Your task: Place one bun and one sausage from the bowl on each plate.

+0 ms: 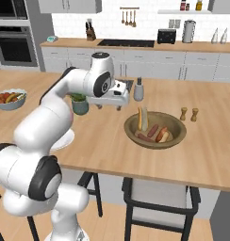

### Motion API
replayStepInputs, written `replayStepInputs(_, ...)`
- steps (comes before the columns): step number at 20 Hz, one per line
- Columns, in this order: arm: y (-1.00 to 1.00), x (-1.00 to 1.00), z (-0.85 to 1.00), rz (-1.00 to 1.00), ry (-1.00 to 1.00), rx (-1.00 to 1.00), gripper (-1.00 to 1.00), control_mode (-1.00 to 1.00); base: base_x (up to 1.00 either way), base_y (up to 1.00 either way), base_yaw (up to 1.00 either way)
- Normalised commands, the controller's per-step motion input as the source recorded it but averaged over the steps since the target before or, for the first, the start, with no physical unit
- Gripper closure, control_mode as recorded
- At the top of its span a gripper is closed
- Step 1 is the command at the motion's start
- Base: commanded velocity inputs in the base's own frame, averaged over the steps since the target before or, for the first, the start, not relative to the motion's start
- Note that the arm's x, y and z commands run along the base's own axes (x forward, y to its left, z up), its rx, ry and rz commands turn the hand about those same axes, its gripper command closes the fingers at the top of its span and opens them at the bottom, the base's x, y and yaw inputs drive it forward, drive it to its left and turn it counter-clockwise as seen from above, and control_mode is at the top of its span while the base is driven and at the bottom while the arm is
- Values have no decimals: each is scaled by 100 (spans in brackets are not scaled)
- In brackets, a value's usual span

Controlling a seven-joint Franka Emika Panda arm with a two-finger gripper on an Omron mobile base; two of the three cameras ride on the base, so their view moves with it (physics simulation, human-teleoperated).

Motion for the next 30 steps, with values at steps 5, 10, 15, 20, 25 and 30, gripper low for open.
replayStepInputs(5, -76, 54, -48, 3, -1, 0, -100, -100, 0, 0, 0)
replayStepInputs(10, -51, 59, -44, 6, 0, 0, -100, -100, 0, 0, 0)
replayStepInputs(15, -17, 64, -57, 11, 0, 0, -100, -100, 0, 0, 0)
replayStepInputs(20, -13, 64, -50, 8, 0, 0, -100, -100, 0, 0, 0)
replayStepInputs(25, -3, 65, -36, 1, 0, 0, -100, -100, 0, 0, 0)
replayStepInputs(30, -9, 67, -24, 0, 0, 0, -100, -100, 0, 0, 0)
